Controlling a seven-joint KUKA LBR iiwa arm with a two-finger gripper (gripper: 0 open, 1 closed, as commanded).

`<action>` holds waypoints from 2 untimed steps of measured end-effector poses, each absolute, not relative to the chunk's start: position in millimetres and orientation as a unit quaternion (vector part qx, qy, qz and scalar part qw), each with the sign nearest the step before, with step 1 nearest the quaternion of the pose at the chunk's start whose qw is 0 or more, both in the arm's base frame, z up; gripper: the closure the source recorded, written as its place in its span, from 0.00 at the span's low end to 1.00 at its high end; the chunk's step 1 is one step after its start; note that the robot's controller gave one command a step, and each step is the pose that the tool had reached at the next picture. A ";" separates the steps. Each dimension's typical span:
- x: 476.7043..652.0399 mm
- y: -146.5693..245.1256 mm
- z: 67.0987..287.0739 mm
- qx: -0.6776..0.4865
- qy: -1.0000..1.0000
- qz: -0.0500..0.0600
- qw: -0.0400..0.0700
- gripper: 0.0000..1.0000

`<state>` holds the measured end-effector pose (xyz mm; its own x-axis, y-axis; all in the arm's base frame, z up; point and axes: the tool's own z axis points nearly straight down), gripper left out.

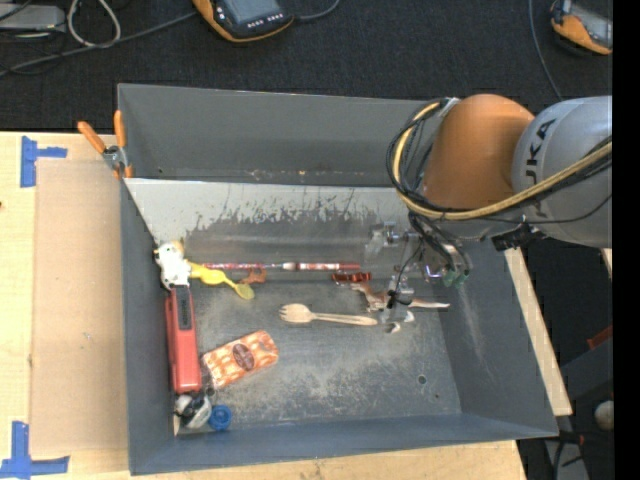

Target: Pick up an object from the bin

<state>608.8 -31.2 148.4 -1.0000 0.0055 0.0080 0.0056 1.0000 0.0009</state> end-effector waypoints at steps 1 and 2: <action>610.6 -31.2 153.2 -0.002 -1.000 0.000 0.000 0.00; 621.3 -44.2 87.8 -0.014 -1.000 -0.001 -0.002 0.00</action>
Offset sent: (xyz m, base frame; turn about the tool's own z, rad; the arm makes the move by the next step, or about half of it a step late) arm 0.0118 -0.0159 -0.0721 0.0258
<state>621.3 -44.2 87.8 -0.9996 0.0289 -0.0034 0.0289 0.9996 0.0011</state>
